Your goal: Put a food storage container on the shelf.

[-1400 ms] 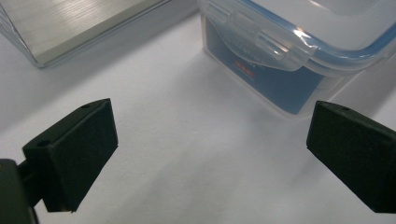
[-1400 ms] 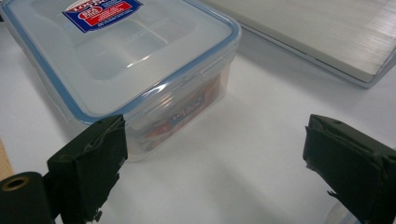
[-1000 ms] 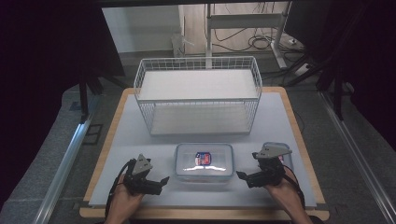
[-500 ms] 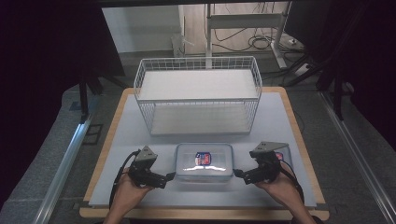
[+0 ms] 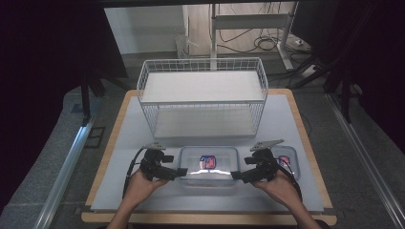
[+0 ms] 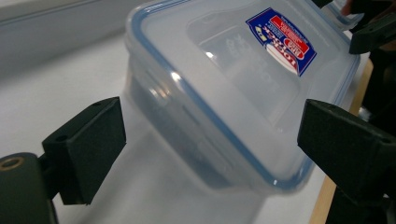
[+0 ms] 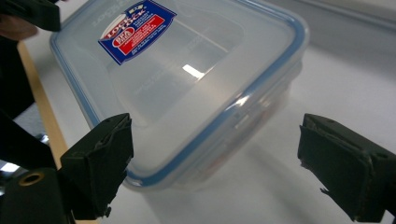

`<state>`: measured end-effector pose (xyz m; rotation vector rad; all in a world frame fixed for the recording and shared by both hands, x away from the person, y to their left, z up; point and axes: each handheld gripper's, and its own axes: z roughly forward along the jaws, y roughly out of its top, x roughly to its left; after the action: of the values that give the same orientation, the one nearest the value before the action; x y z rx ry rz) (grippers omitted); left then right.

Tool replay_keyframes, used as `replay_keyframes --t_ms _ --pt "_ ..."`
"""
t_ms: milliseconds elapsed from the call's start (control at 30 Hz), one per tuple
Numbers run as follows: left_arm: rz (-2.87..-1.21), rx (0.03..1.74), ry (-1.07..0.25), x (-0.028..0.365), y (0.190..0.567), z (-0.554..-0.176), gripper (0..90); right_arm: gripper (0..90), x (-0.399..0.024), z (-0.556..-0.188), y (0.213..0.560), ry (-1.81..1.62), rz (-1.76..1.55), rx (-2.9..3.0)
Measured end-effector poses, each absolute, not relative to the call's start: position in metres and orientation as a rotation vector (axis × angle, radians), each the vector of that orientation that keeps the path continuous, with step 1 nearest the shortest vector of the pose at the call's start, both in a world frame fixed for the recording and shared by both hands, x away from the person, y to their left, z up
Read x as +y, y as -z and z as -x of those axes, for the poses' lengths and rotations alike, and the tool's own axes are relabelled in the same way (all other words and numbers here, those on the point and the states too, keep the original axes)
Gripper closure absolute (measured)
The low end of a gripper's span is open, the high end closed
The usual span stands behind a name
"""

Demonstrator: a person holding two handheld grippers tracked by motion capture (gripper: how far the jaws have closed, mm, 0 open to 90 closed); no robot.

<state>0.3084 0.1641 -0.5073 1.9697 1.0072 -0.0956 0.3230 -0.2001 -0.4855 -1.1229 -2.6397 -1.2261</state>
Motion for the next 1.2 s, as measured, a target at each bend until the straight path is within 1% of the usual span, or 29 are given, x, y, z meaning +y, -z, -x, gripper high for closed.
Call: replay_keyframes --t_ms 100,167,200,233,333,433,533,700,733,767,800,833,867,900,933,967,1133,1200 --pt "-1.972 1.001 0.126 0.16 0.51 -0.312 7.6 10.1 -0.197 -0.33 0.49 1.209 1.127 -2.57" --pt "-1.967 0.994 0.182 0.156 0.515 -0.315 7.1 10.1 -0.194 -0.333 0.492 1.196 1.129 -2.526" --pt "-1.967 0.994 0.182 0.156 0.515 -0.315 6.8 10.1 -0.194 -0.333 0.492 1.196 1.129 -2.526" --pt "-1.954 0.995 0.219 0.154 0.518 -0.315 6.1 10.3 -0.192 -0.336 0.495 1.184 1.133 -2.488" --pt "-1.946 0.997 0.229 0.155 0.519 -0.315 6.2 11.9 -0.19 -0.338 0.496 1.171 1.137 -2.452" --pt "-1.955 0.998 0.18 0.154 0.515 -0.307 8.1 18.6 -0.193 -0.337 0.493 1.184 1.146 -2.446" --pt "-1.931 1.005 0.155 0.158 0.512 -0.299 13.3 26.2 -0.197 -0.334 0.49 1.214 1.155 -2.436" --pt "-1.876 1.004 0.157 0.168 0.512 -0.29 28.9 36.5 -0.203 -0.325 0.485 1.276 1.153 -2.43" --pt "-1.866 1.0 0.158 0.17 0.511 -0.288 28.9 36.5 -0.203 -0.325 0.485 1.276 1.153 -2.43" --pt "-1.856 0.999 0.162 0.172 0.511 -0.286 34.0 40.6 -0.205 -0.321 0.485 1.305 1.156 -2.419" --pt "-1.844 0.999 0.167 0.174 0.511 -0.285 36.4 43.3 -0.207 -0.32 0.484 1.315 1.157 -2.411" --pt "-1.831 1.0 0.172 0.176 0.511 -0.284 38.8 43.3 -0.207 -0.32 0.484 1.315 1.157 -2.411" --pt "-1.806 1.003 0.182 0.179 0.512 -0.28 41.7 46.8 -0.21 -0.317 0.484 1.336 1.151 -2.393" --pt "-1.806 1.003 0.182 0.179 0.512 -0.28 43.3 46.8 -0.21 -0.317 0.484 1.336 1.151 -2.393" --pt "-1.782 1.006 0.191 0.181 0.513 -0.277 44.5 49.3 -0.213 -0.315 0.483 1.345 1.146 -2.374" --pt "-1.776 1.006 0.19 0.181 0.513 -0.276 45.2 49.7 -0.214 -0.314 0.483 1.349 1.142 -2.375" --pt "-1.754 1.011 0.205 0.183 0.515 -0.275 47.0 50.2 -0.214 -0.311 0.483 1.359 1.142 -2.375" --pt "-1.72 1.018 0.235 0.186 0.517 -0.275 49.7 50.5 -0.216 -0.311 0.485 1.368 1.14 -2.356"
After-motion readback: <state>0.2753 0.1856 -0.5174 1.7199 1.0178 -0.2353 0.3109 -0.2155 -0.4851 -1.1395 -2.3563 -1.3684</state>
